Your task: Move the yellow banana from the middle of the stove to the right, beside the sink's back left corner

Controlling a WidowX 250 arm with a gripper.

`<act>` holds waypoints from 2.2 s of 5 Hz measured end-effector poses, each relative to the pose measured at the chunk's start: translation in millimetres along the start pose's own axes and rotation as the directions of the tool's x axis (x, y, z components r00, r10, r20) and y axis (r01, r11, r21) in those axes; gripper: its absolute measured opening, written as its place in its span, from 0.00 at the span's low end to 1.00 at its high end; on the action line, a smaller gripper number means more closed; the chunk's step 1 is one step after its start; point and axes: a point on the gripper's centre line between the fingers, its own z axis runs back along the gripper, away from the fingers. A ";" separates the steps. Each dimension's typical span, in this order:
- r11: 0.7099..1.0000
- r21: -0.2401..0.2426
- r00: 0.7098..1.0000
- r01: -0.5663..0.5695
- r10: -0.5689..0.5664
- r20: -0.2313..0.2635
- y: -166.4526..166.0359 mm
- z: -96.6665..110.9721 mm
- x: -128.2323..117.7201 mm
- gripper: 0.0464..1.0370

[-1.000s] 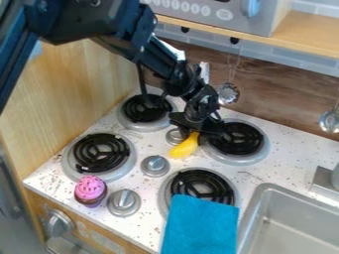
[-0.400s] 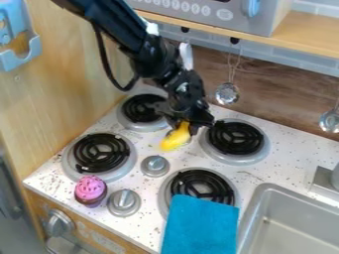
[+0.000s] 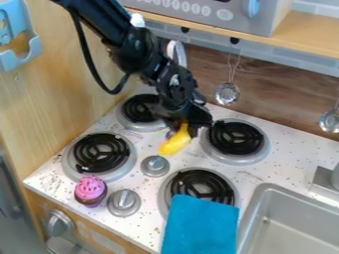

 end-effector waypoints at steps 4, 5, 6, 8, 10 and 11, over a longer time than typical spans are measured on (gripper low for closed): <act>0.986 -0.132 0.993 0.106 -0.112 -0.037 -96.2 -24.8 12.7 0.43; 0.980 -0.152 0.989 0.129 -0.137 -0.047 -111.9 -38.9 16.3 0.43; 0.976 -0.150 0.984 0.159 -0.169 -0.061 -119.2 -53.6 7.4 0.43; 0.966 -0.172 0.978 0.192 -0.203 -0.045 -137.6 -55.6 -1.4 0.43; 0.969 -0.157 0.977 0.190 -0.202 -0.062 -140.3 -72.4 -13.6 0.50; 0.974 -0.153 0.983 0.164 -0.175 -0.063 -140.1 -72.5 -12.9 0.81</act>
